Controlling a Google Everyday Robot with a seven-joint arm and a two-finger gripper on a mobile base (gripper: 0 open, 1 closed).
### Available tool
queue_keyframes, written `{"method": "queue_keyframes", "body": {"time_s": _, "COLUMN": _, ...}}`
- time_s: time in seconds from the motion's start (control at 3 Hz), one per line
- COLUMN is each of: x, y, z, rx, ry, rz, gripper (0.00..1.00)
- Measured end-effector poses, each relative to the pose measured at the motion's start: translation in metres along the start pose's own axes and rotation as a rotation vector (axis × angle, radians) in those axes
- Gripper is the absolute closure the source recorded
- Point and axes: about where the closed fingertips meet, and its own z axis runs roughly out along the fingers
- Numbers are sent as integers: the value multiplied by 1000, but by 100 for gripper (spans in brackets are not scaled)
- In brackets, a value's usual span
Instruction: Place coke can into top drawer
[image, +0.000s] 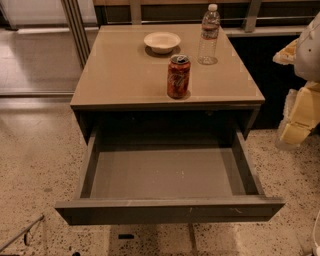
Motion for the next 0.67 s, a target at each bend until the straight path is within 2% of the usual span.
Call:
{"method": "queue_keyframes", "body": {"time_s": 0.33, "x": 0, "y": 0, "z": 0, "rx": 0, "ry": 0, "rz": 0, "gripper": 0}}
{"method": "queue_keyframes", "body": {"time_s": 0.67, "x": -7, "y": -30, "z": 13, "rx": 30, "ry": -48, "rz": -14, "gripper": 0}}
